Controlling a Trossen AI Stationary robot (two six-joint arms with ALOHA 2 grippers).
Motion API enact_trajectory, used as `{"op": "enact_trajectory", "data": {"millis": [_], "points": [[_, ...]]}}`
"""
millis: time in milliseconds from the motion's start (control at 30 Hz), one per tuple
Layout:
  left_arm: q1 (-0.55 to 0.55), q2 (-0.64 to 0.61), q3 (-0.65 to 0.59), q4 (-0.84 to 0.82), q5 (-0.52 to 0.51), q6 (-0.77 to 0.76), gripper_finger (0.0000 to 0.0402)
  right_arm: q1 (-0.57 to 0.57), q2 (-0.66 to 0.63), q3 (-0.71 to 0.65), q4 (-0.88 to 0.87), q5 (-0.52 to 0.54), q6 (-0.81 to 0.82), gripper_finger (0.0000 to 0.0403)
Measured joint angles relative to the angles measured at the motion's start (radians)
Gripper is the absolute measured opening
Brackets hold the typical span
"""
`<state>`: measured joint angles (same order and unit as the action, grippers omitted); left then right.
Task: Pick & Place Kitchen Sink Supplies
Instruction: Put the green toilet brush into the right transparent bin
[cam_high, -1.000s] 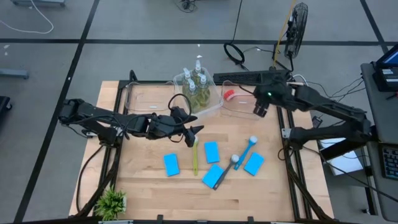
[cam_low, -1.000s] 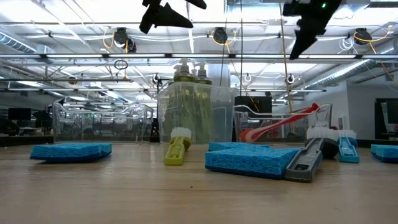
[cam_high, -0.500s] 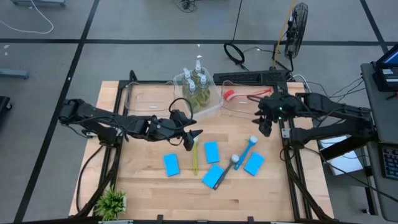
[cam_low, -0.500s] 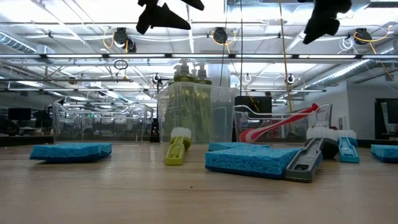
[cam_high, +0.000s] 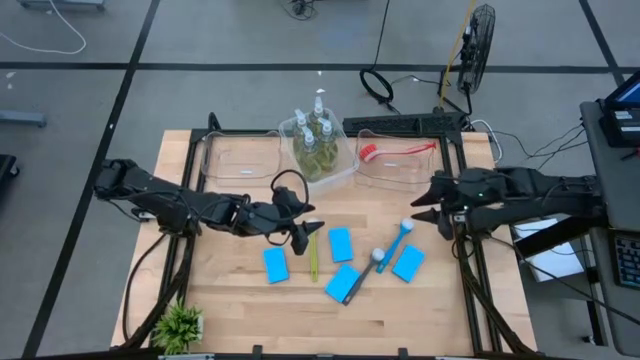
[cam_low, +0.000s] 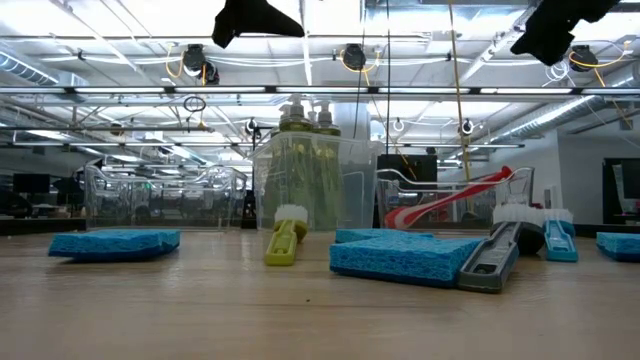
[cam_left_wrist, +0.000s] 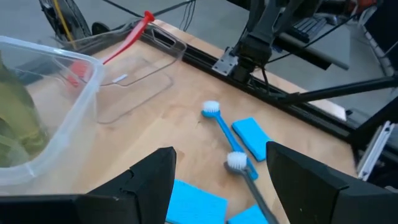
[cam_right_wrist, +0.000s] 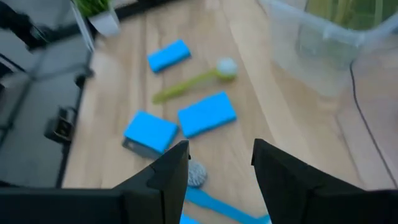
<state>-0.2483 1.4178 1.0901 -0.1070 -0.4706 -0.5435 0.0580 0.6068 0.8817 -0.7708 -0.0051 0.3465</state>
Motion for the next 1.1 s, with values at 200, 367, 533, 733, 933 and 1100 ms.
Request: {"op": "enact_trajectory", "data": {"millis": [200,367,533,733,933,1100], "points": [[0.000,0.000,0.000,0.007,0.000,-0.088,0.0253,0.003,-0.164,-0.145,0.116,0.000,0.050,0.0163],[0.000,0.005,0.000,0.033,0.005,-0.178,0.0253,0.003,-0.253,-0.220,0.179,0.000,0.058,0.0165],[-0.001,0.018,0.001,0.027,0.026,-0.271,0.0253,0.003,-0.310,-0.266,0.230,0.000,0.055,0.0166],[-0.008,0.077,0.000,0.006,0.042,-0.363,0.0253,0.003,-0.377,-0.326,0.321,0.000,0.053,0.0162],[-0.009,0.170,0.002,-0.062,0.089,-0.521,0.0253,0.003,-0.448,-0.375,0.356,0.001,0.070,0.0160],[-0.004,0.251,0.000,-0.164,0.130,-0.690,0.0253,0.003,-0.474,-0.386,0.361,0.000,0.102,0.0160]]}}
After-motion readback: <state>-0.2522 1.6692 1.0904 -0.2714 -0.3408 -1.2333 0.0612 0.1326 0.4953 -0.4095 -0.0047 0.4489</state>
